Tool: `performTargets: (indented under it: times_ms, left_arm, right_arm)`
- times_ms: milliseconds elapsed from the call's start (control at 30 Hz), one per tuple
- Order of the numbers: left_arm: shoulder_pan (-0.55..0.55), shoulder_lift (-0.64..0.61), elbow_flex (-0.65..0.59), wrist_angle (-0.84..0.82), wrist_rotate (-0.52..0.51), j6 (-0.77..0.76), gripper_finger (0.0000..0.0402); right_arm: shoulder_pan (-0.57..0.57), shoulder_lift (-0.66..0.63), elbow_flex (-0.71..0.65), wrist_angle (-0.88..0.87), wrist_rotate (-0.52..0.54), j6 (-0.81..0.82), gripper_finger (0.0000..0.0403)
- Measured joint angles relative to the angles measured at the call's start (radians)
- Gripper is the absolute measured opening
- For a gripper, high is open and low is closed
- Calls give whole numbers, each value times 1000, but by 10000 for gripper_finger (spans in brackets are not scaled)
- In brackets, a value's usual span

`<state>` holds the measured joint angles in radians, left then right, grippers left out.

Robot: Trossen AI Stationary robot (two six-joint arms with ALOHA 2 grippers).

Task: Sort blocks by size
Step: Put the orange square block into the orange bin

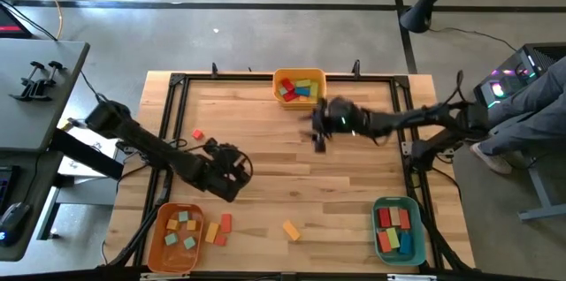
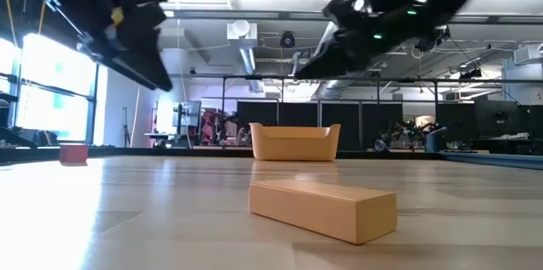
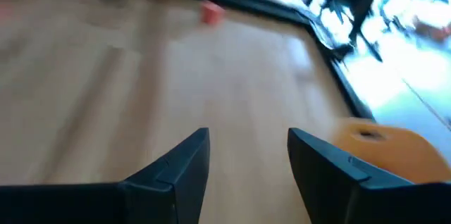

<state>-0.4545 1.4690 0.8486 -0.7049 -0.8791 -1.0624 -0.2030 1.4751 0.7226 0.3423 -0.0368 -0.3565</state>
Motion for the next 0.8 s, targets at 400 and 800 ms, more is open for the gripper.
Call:
performTargets:
  times_ms: [400,800]
  left_arm:
    - [220,-127,-1,-538,252,-330,207]
    - [581,-126,-1,-550,441,35,230]
  right_arm:
    - [212,-2,-228,316,2,66,188]
    - [181,-3,-219,327,6,86,188]
